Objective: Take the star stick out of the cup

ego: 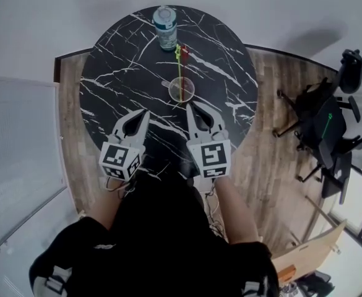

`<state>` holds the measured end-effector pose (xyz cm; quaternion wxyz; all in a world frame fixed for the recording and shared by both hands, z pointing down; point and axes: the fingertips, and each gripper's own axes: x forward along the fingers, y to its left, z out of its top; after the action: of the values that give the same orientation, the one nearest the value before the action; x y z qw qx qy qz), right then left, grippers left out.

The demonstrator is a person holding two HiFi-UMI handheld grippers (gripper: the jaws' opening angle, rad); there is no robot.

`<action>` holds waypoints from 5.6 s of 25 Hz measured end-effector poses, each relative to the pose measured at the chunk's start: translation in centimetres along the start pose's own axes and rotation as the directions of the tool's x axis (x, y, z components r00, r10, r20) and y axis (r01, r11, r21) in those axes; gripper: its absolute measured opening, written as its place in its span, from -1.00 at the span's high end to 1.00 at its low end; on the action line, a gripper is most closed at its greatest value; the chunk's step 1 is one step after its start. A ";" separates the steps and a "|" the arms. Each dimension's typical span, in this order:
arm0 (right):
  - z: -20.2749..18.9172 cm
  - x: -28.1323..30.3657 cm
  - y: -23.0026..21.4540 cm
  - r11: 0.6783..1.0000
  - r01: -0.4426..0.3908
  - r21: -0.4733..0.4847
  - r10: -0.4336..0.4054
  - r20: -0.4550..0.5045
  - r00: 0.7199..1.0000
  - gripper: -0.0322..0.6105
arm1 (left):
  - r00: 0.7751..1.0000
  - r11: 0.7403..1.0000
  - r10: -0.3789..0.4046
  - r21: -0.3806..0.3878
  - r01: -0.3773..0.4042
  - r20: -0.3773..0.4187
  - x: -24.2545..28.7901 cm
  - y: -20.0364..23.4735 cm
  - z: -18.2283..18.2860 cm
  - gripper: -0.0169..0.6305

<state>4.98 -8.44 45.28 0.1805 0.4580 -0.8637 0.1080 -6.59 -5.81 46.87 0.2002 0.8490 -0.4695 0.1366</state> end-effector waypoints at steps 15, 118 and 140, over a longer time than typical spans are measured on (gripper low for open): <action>-2.2 7.3 -2.3 1.000 0.018 -0.004 -0.019 -0.124 0.992 0.91 | 0.995 0.998 -0.063 -0.012 0.062 -0.075 5.1 4.6 -0.9 0.95; -2.6 1.4 2.5 0.981 -0.143 0.132 0.153 -0.069 0.986 0.90 | 0.999 0.999 0.005 -0.042 -0.008 -0.053 0.2 0.4 -3.8 0.95; -11.7 7.2 8.9 0.944 -0.326 0.043 0.317 -0.380 0.869 0.90 | 0.979 0.970 0.127 -0.186 -0.155 -0.158 -1.7 4.9 -12.4 0.95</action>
<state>-3.58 -4.79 58.66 0.3299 0.2759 -0.8771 0.2139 -12.20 -1.03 58.16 0.3069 0.7771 -0.5242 0.1646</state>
